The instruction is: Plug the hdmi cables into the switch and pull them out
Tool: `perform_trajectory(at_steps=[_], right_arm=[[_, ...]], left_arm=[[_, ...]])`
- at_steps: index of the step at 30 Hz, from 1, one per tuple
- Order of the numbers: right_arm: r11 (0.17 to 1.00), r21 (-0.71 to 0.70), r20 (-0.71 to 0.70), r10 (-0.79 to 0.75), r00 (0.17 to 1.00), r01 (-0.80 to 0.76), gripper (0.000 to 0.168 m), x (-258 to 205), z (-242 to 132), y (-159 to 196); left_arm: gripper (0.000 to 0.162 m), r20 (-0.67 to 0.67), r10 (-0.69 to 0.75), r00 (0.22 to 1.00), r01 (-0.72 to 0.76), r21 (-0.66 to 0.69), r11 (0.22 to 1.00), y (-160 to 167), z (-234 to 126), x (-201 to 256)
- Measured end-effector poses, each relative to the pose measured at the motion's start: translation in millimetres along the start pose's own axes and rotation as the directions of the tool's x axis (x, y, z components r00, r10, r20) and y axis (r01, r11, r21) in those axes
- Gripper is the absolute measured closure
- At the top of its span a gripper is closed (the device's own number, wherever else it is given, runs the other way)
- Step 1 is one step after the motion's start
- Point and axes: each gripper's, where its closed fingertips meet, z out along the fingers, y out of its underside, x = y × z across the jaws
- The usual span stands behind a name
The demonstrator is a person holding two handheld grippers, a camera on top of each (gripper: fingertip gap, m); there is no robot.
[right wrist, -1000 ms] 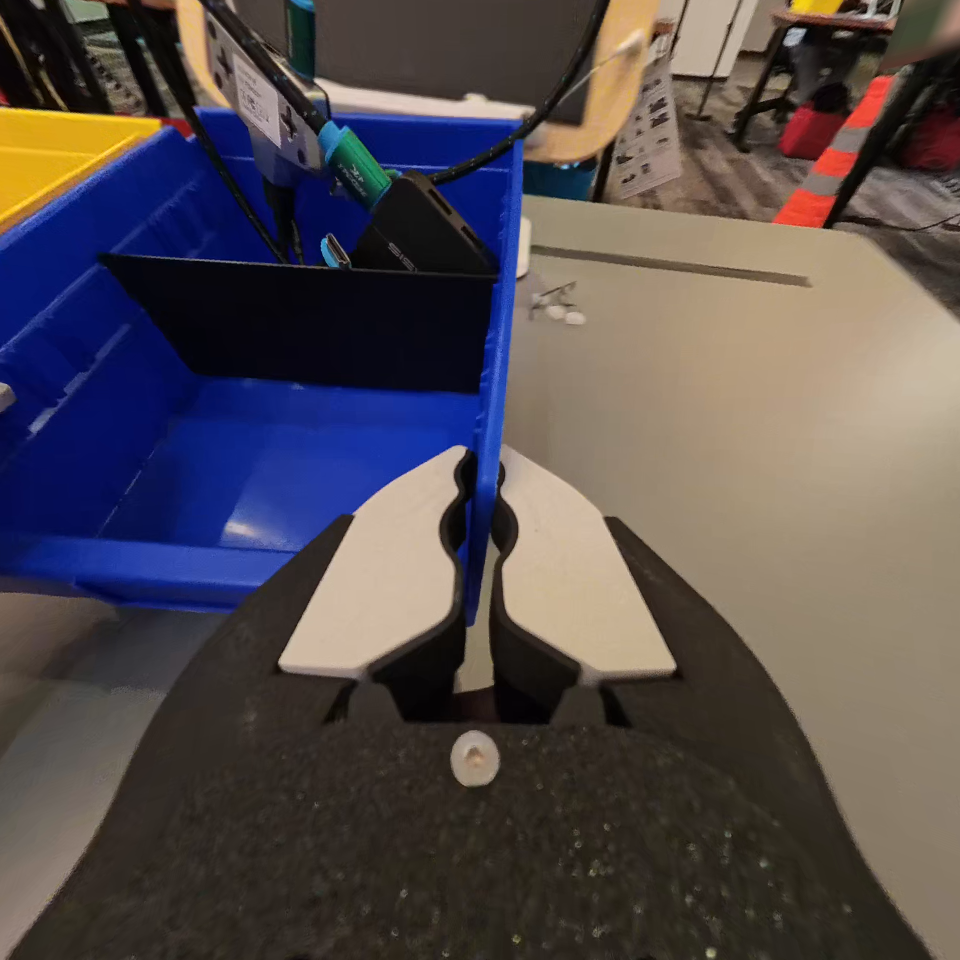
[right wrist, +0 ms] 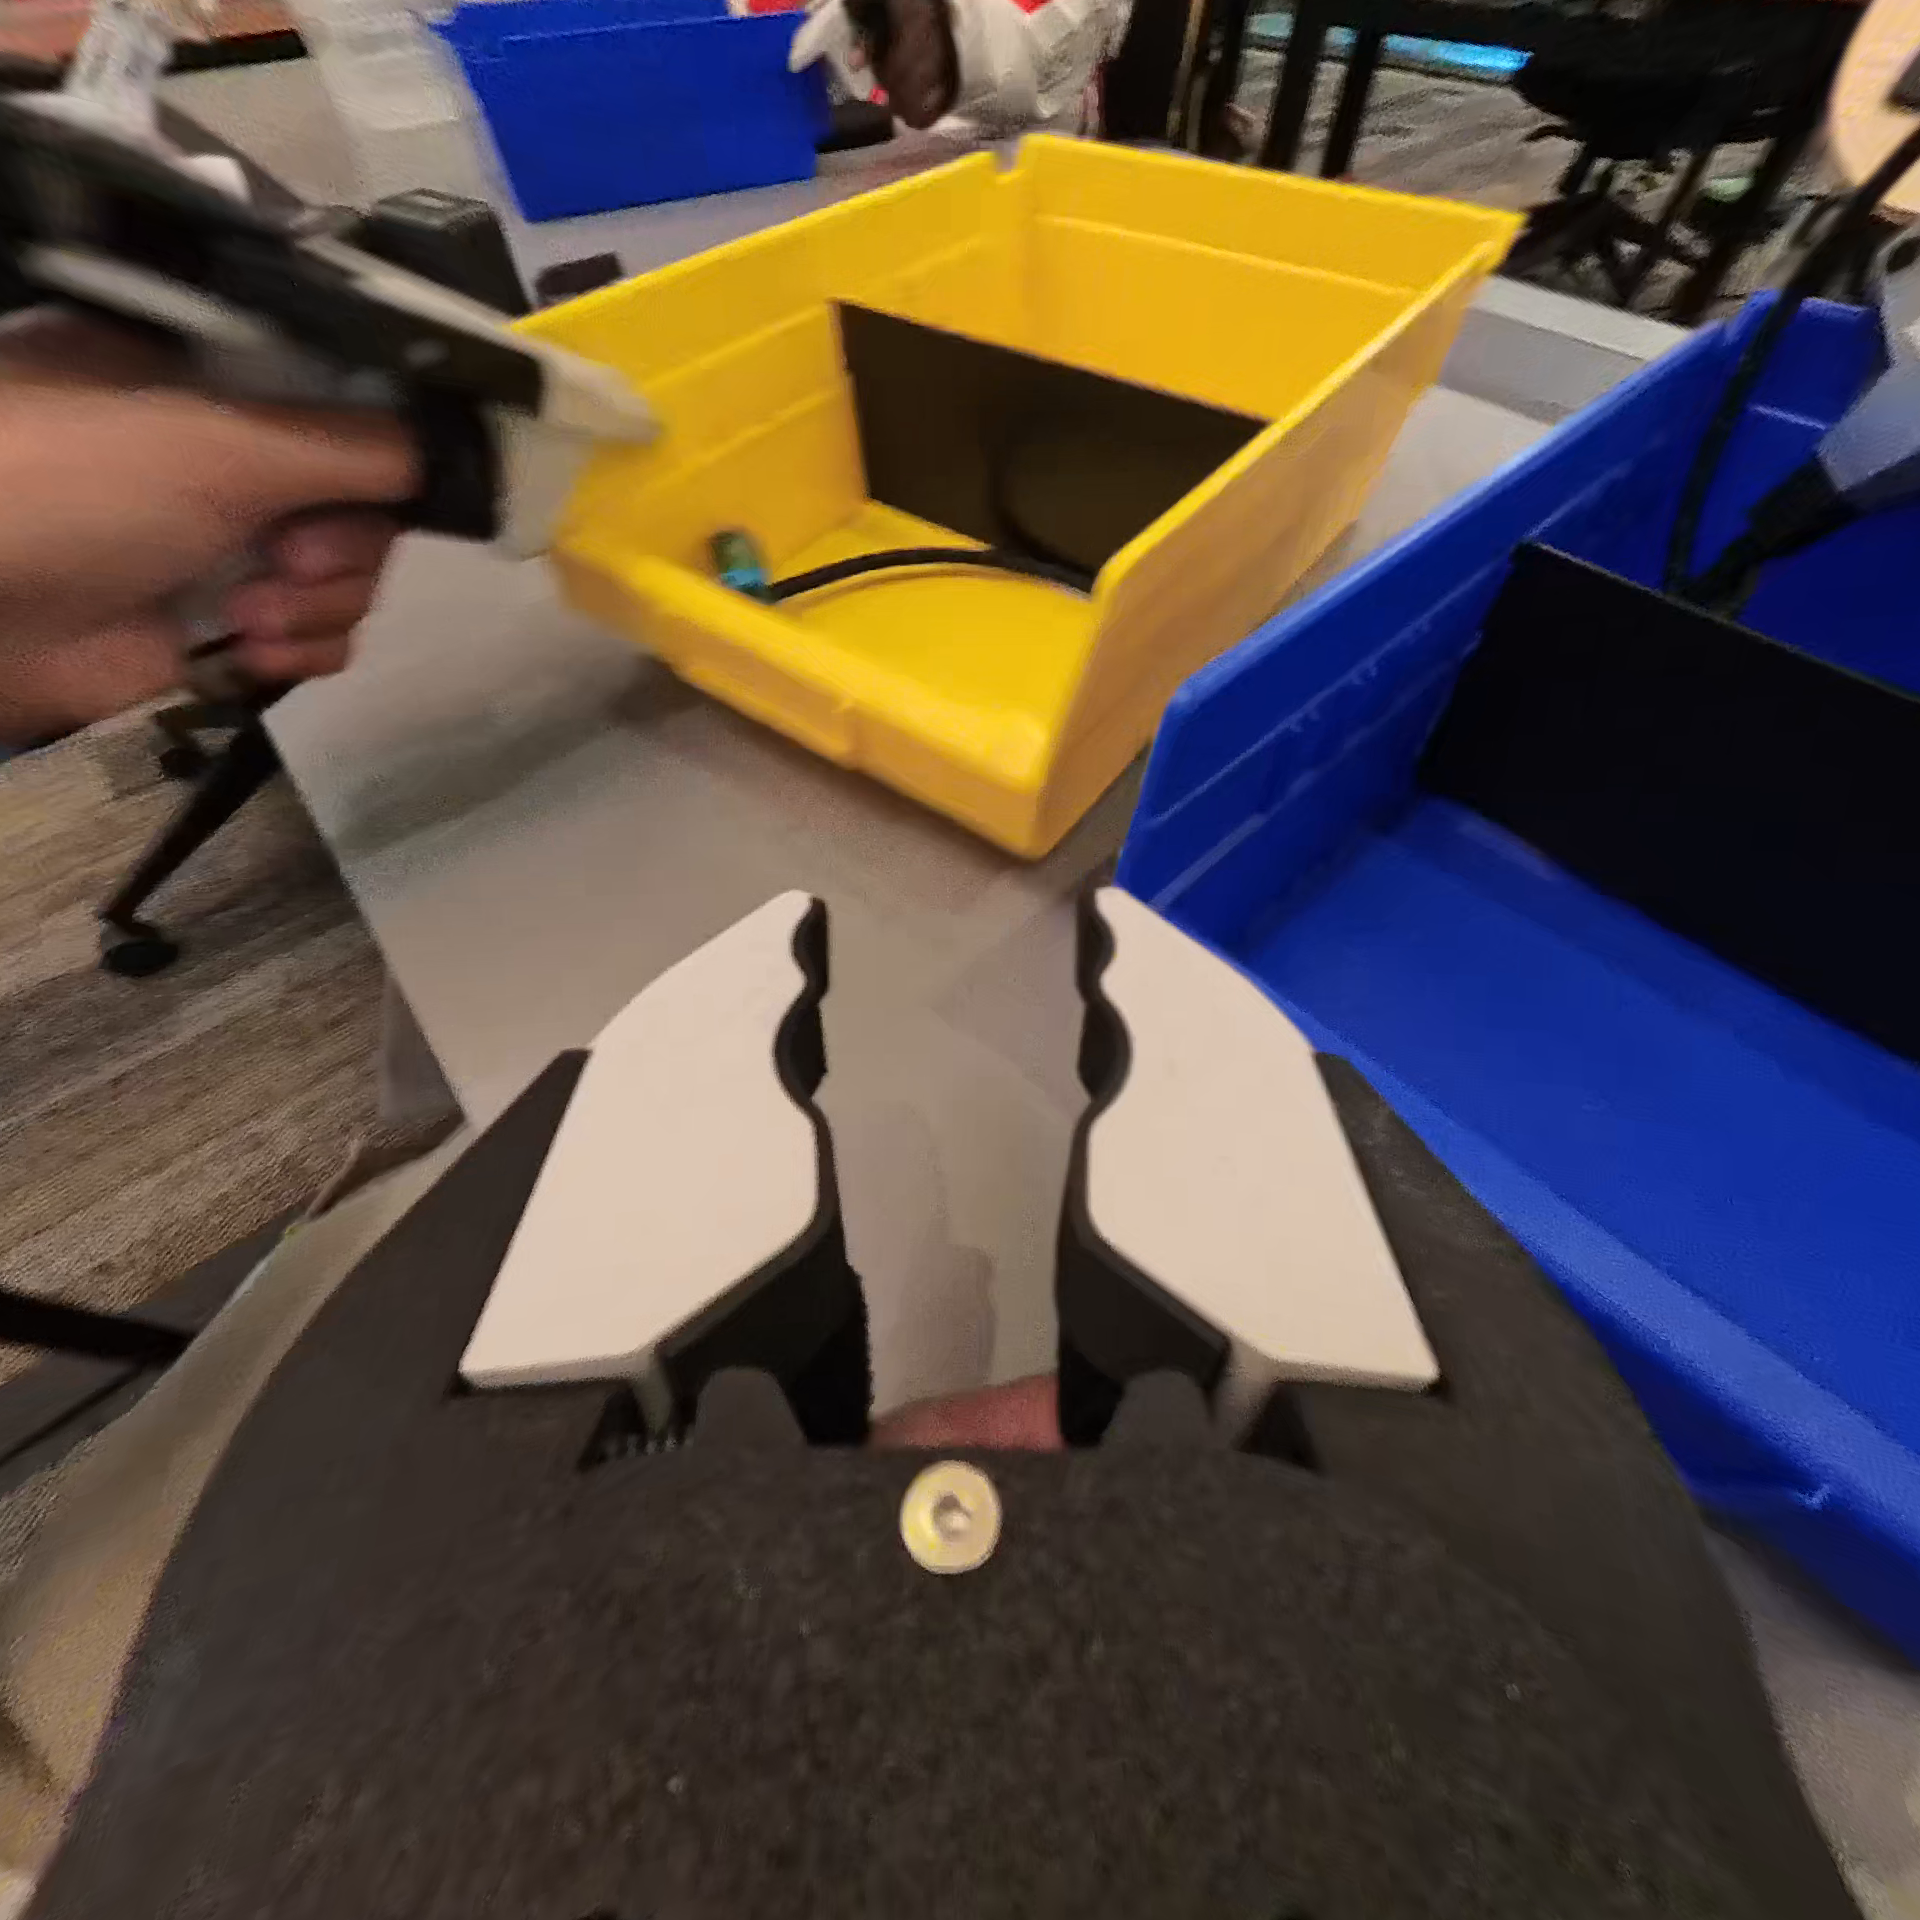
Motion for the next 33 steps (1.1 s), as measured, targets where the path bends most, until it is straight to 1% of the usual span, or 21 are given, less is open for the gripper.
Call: perform_trajectory(at_steps=[1, 3, 4, 5, 6, 7, 8, 9, 11, 12, 14, 16, 18, 20, 22, 25, 28, 29, 31, 33], right_arm=[[1.0, 0.003, -0.021, 0.008, 1.0, -0.008, 0.115, -0.8, 4.2, -2.1], [1.0, 0.013, -0.047, 0.024, 0.999, -0.024, 0.106, -7.3, 13.2, -7.5], [1.0, 0.014, -0.074, 0.021, 0.997, -0.02, 0.102, -8.7, 18.2, -10.1], [1.0, 0.0, -0.115, 0.023, 0.993, -0.023, 0.102, -8.1, 23.0, -11.1], [0.999, -0.018, -0.139, 0.048, 0.989, -0.051, 0.107, -10.1, 27.4, -11.8], [0.996, -0.041, -0.117, 0.077, 0.99, -0.082, 0.121, -18.6, 31.3, -11.0], [0.99, -0.079, -0.124, 0.104, 0.987, -0.114, 0.131, -23.6, 32.8, -7.1], [0.989, -0.092, -0.164, 0.103, 0.981, -0.119, 0.14, -23.2, 30.9, -6.7], [0.991, -0.111, -0.232, 0.052, 0.971, -0.079, 0.152, -24.5, 25.8, -4.9], [0.992, -0.11, -0.274, 0.023, 0.962, -0.055, 0.158, -24.6, 22.6, -4.3], [0.995, -0.094, -0.316, 0.01, 0.949, -0.042, 0.163, -27.5, 16.6, -4.3], [0.994, -0.085, -0.322, 0.035, 0.946, -0.065, 0.164, -31.6, 10.2, -5.1], [0.997, -0.044, -0.329, 0.046, 0.943, -0.065, 0.164, -37.4, -1.8, -15.8], [1.0, 0.014, -0.353, 0.015, 0.935, -0.011, 0.164, -40.0, -20.5, -38.2], [0.997, 0.077, -0.385, 0.006, 0.923, 0.026, 0.164, -32.9, -46.3, -68.3], [0.985, 0.163, -0.456, 0.019, 0.89, 0.063, 0.164, 1.9, -94.3, -111.2], [0.975, 0.207, -0.555, 0.055, 0.83, 0.074, 0.164, 66.0, -152.2, -132.3], [0.976, 0.201, -0.593, 0.05, 0.803, 0.087, 0.164, 92.1, -172.9, -132.6], [0.984, 0.136, -0.667, 0.002, 0.745, 0.119, 0.163, 148.0, -214.9, -121.1], [0.991, 0.128, -0.703, 0.067, 0.708, 0.034, 0.164, 206.5, -257.0, -93.0]], left_arm=[[0.157, 0.009, -0.026, 1.0, 0.026, 0.008, 1.0, 9.4, -15.2, 1.0], [0.157, 0.028, -0.039, 0.999, 0.039, 0.02, 0.999, 27.2, -43.6, 5.3], [0.157, 0.033, -0.044, 0.998, 0.043, 0.023, 0.999, 35.2, -56.2, 8.4], [0.157, 0.036, -0.05, 0.998, 0.049, 0.025, 0.998, 42.2, -67.3, 11.4], [0.157, 0.036, -0.052, 0.998, 0.051, 0.027, 0.998, 48.1, -76.7, 14.5], [0.157, 0.038, -0.048, 0.998, 0.047, 0.03, 0.998, 53.0, -84.7, 16.9], [0.157, 0.046, -0.045, 0.998, 0.043, 0.034, 0.998, 57.1, -91.2, 17.2], [0.157, 0.05, -0.047, 0.998, 0.045, 0.032, 0.998, 60.7, -97.2, 17.4], [0.157, 0.052, -0.058, 0.997, 0.057, 0.024, 0.998, 67.8, -109.0, 19.3], [0.157, 0.065, -0.035, 0.997, 0.033, 0.032, 0.999, 70.5, -115.1, 20.6], [0.157, 0.109, 0.038, 0.993, -0.043, 0.046, 0.998, 73.6, -128.7, 22.4], [0.156, 0.115, 0.034, 0.993, -0.041, 0.065, 0.997, 71.8, -143.8, 25.5], [0.157, 0.14, 0.044, 0.989, -0.059, 0.106, 0.993, 63.0, -159.7, 27.6], [0.157, 0.149, 0.048, 0.988, -0.074, 0.172, 0.982, 42.6, -177.6, 33.9], [0.157, 0.137, 0.057, 0.989, -0.09, 0.246, 0.965, 10.5, -193.2, 49.7], [0.158, 0.085, 0.071, 0.994, -0.097, 0.353, 0.931, -48.9, -201.3, 95.5], [0.158, 0.018, 0.147, 0.989, -0.141, 0.414, 0.899, -96.9, -184.7, 172.1], [0.157, -0.011, 0.18, 0.984, -0.159, 0.421, 0.893, -106.8, -173.2, 203.3], [0.157, -0.096, 0.229, 0.969, -0.171, 0.413, 0.894, -116.1, -145.9, 272.9], [0.157, -0.177, 0.261, 0.949, -0.176, 0.392, 0.903, -113.4, -119.9, 348.5]])
